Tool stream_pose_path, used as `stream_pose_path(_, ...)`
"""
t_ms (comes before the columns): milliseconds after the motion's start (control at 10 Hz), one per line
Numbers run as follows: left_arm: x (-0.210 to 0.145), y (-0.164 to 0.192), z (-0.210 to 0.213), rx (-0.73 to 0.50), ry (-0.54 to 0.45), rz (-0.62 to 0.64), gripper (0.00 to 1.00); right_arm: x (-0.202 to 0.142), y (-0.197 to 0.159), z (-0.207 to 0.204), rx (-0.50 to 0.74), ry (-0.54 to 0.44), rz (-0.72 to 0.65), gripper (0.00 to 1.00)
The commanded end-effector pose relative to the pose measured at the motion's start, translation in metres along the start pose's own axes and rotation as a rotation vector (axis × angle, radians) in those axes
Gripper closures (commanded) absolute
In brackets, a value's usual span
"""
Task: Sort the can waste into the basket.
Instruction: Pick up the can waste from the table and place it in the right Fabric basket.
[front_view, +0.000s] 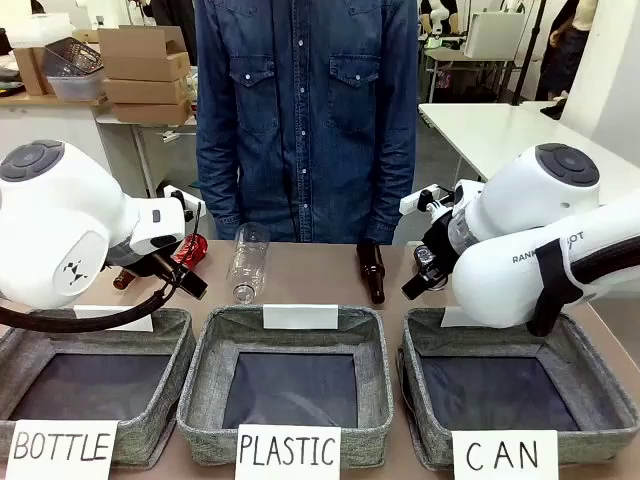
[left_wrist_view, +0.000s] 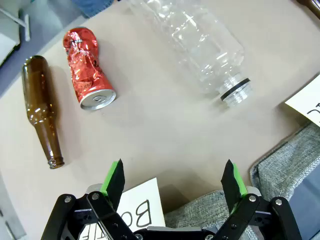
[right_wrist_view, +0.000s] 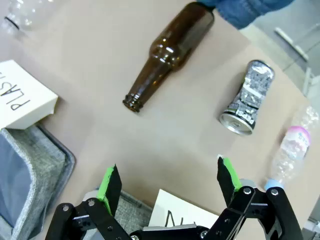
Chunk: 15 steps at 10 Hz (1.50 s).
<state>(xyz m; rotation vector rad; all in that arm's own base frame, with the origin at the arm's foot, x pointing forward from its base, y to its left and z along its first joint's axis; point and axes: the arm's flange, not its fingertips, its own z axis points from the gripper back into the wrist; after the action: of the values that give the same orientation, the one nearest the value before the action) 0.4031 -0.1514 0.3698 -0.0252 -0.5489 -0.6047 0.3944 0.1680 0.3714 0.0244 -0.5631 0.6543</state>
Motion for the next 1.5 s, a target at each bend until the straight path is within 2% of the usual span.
stream_pose_path(0,0.000,0.000,0.000,0.000,-0.001,0.000,0.00,0.000,0.000,0.000,0.000,0.000,0.000,0.00)
stream_pose_path(900,0.000,0.000,0.000,0.000,-0.001,0.000,0.00,0.000,0.000,0.000,0.000,0.000,0.001,0.00)
stream_pose_path(1000,0.000,0.000,0.000,0.000,0.000,0.000,0.00,0.003,-0.012,0.036,-0.014,-0.028,0.034,0.00)
stream_pose_path(1100,0.004,0.008,0.059,-0.011,-0.043,-0.005,0.00,-0.003,-0.015,0.084,0.001,-0.073,0.001,0.00)
stream_pose_path(1200,-0.006,0.012,0.121,-0.060,0.036,0.019,0.00,-0.017,-0.006,0.137,0.038,-0.041,-0.078,0.00)
stream_pose_path(1300,-0.024,0.005,0.177,-0.073,0.032,0.066,0.00,-0.040,0.014,0.181,0.056,-0.096,-0.112,0.00)
stream_pose_path(1400,-0.060,-0.002,0.220,-0.126,-0.058,0.033,0.00,-0.067,0.045,0.206,0.064,-0.106,-0.092,0.00)
